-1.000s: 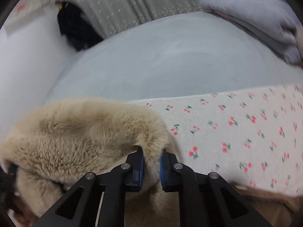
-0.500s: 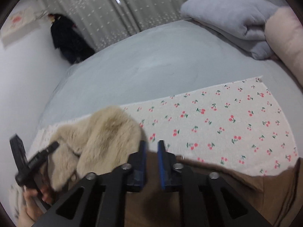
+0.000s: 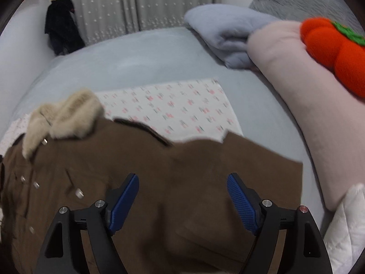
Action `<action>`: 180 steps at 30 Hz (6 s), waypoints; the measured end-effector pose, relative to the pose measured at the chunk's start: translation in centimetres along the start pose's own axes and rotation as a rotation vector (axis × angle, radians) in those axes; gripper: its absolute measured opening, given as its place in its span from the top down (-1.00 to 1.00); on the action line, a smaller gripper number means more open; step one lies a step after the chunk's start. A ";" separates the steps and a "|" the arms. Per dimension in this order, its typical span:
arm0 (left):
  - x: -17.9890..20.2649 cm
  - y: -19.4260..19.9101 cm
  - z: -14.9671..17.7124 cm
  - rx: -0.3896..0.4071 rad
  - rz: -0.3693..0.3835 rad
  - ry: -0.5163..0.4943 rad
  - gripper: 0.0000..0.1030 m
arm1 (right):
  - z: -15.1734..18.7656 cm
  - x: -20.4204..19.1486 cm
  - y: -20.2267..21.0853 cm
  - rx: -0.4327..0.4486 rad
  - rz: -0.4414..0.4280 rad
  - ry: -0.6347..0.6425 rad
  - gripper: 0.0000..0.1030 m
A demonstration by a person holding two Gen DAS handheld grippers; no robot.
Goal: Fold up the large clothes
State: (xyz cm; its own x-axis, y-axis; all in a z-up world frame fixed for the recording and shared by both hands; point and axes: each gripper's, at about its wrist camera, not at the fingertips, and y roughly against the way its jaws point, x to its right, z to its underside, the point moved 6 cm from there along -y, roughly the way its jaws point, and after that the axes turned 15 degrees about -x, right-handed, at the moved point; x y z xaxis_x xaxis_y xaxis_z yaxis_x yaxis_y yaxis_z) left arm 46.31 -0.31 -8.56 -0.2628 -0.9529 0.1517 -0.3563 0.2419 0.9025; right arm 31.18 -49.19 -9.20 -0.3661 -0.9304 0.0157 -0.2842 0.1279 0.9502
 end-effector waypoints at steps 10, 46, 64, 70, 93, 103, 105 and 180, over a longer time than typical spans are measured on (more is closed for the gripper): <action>3.3 2.0 5.9 -0.057 0.051 -0.053 -0.91 | 3.5 4.2 -4.4 -0.055 0.107 -0.070 0.61; -15.7 1.9 8.5 -0.101 -0.249 0.120 -0.91 | 8.3 8.6 13.5 0.210 0.201 -0.234 -0.40; -38.1 19.2 8.1 0.084 -0.999 0.598 0.78 | 7.7 -5.9 10.0 0.155 0.038 0.026 -0.40; -36.0 17.8 7.6 0.075 -0.779 0.494 -0.56 | 7.4 -8.2 8.1 0.113 -0.007 0.039 -0.42; -12.7 -10.6 -9.7 -0.345 -0.164 -0.106 -0.52 | 2.4 -15.3 -2.4 0.008 -0.091 0.163 -0.49; -13.4 -2.2 -7.8 0.121 0.059 0.060 0.70 | 2.7 -14.8 -5.0 -0.023 -0.123 0.095 -0.49; -13.6 -5.6 -7.4 0.033 -0.029 0.063 0.64 | 2.4 -14.6 -5.3 -0.022 -0.118 0.082 -0.49; -11.3 10.3 40.0 -0.355 0.289 0.204 0.75 | 40.7 -0.1 5.2 -0.325 -0.314 -0.054 0.81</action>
State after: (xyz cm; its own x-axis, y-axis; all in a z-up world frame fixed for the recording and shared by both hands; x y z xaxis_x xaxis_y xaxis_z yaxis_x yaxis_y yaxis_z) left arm 9.73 20.22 -17.09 -0.1122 -0.8813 0.4591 0.0418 0.4574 0.8883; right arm -6.28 -34.43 -16.94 -0.3552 -0.8865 -0.2965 -0.0987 -0.2798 0.9550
